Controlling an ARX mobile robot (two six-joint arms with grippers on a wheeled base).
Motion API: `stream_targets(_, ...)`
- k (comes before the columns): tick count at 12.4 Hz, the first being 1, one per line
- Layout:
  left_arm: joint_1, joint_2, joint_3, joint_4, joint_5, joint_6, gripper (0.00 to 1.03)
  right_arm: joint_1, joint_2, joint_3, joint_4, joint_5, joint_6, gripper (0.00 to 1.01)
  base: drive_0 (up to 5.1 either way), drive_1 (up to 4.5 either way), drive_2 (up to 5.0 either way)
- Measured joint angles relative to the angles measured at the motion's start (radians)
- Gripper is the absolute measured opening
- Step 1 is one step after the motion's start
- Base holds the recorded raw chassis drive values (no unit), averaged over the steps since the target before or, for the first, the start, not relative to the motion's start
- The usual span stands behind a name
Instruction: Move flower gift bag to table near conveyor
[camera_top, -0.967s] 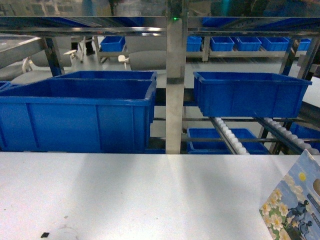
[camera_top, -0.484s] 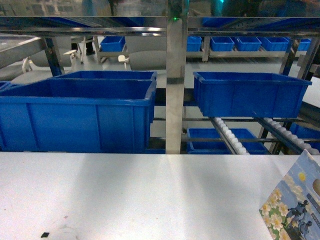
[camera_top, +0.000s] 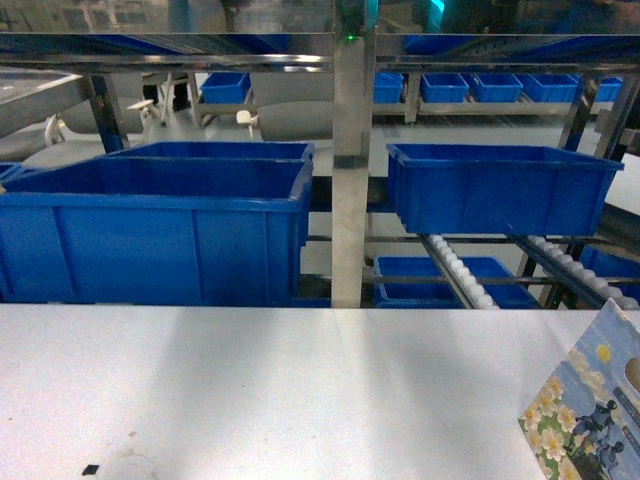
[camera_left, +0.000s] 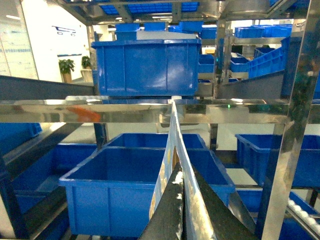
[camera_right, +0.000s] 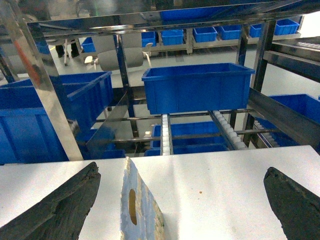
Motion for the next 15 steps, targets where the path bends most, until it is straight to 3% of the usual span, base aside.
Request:
stream_targets(1,-0.018,0.109,-0.01,0.086,0.011,-0.026,0.02,0.0,0.0,0.0,0.0,0.0,0.0,0.98,0.0,0.0,0.0)
stream_targets(3,-0.036,0.275,-0.036,0.243,0.011,-0.037,0.02,0.0,0.0,0.0,0.0,0.0,0.0,0.98,0.0,0.0,0.0)
stream_targets(4,-0.035,0.362,-0.06,0.333,-0.012,-0.042,0.02,0.0,0.0,0.0,0.0,0.0,0.0,0.98,0.0,0.0,0.0)
stream_targets(5,-0.029,0.48,-0.097,0.415,-0.037,-0.072,0.02,0.0,0.0,0.0,0.0,0.0,0.0,0.98,0.0,0.0,0.0)
stream_targets(6,-0.053,0.609,-0.136,0.526,-0.081,-0.115,0.02,0.0,0.0,0.0,0.0,0.0,0.0,0.98,0.0,0.0,0.0)
stream_targets(10,-0.166,0.85,-0.217,0.76,-0.171,-0.196,0.02,0.0,0.0,0.0,0.0,0.0,0.0,0.98,0.0,0.0,0.0)
stream_targets(12,-0.2,1.023,-0.229,0.806,-0.205,-0.21,0.02,0.0,0.0,0.0,0.0,0.0,0.0,0.98,0.0,0.0,0.0)
stream_targets(15,-0.182,1.076,-0.226,0.805,-0.198,-0.21,0.02,0.0,0.0,0.0,0.0,0.0,0.0,0.98,0.0,0.0,0.0)
